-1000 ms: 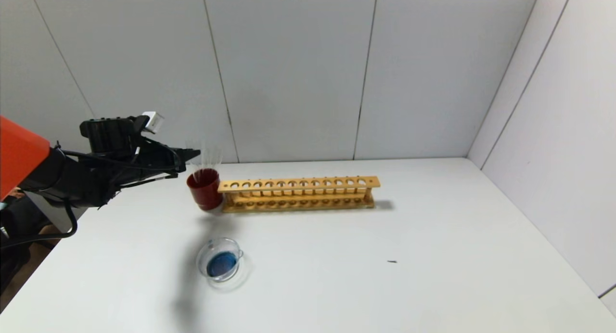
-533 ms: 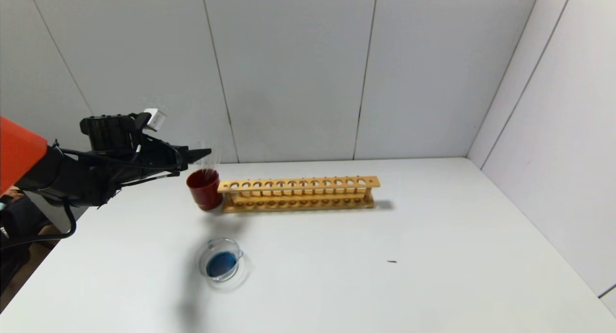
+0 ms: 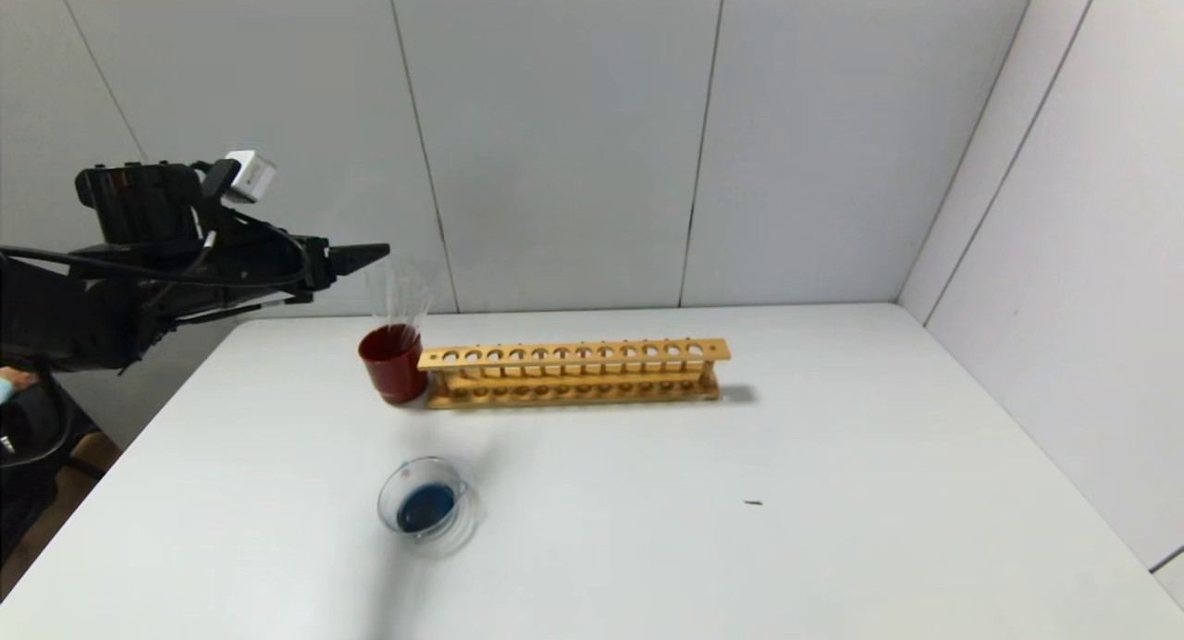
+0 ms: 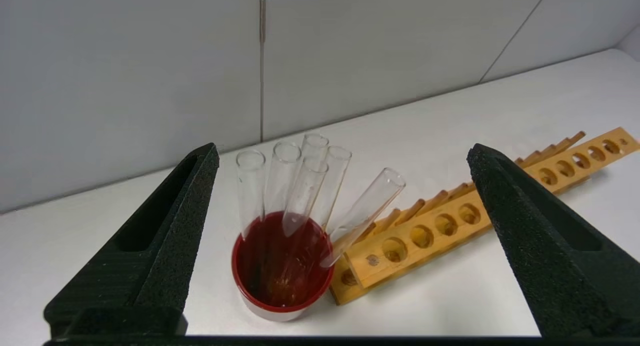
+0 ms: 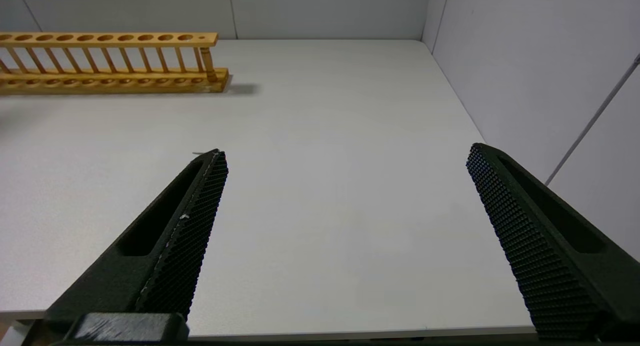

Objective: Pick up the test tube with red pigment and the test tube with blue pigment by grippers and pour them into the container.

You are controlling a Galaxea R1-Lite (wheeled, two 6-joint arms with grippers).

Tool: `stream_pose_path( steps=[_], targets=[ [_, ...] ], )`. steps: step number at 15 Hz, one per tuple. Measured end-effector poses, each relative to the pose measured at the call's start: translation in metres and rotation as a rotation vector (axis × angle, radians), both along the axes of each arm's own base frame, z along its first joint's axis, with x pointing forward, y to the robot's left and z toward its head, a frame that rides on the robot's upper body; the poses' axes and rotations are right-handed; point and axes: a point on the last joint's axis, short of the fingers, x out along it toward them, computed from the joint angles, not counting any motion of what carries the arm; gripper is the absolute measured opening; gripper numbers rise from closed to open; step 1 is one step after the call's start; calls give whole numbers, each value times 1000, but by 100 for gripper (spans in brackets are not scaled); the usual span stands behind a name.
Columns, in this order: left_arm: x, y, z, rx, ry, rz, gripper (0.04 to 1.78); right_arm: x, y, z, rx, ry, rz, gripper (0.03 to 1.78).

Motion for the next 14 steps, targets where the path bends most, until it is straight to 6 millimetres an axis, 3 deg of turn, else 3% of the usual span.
stream_pose_path(
  steps=[3,6,10,14],
  targets=[
    [-20,10,27,4,-53,32,175,0,0,0,0,0,0,175],
    [-58,18,68,15,-125,73,175,0,0,0,0,0,0,175],
    [-145,20,118,45,-229,147,175,0,0,0,0,0,0,175],
    [-243,5,132,73,-314,210,175,0,0,0,-1,0,0,175]
  ],
)
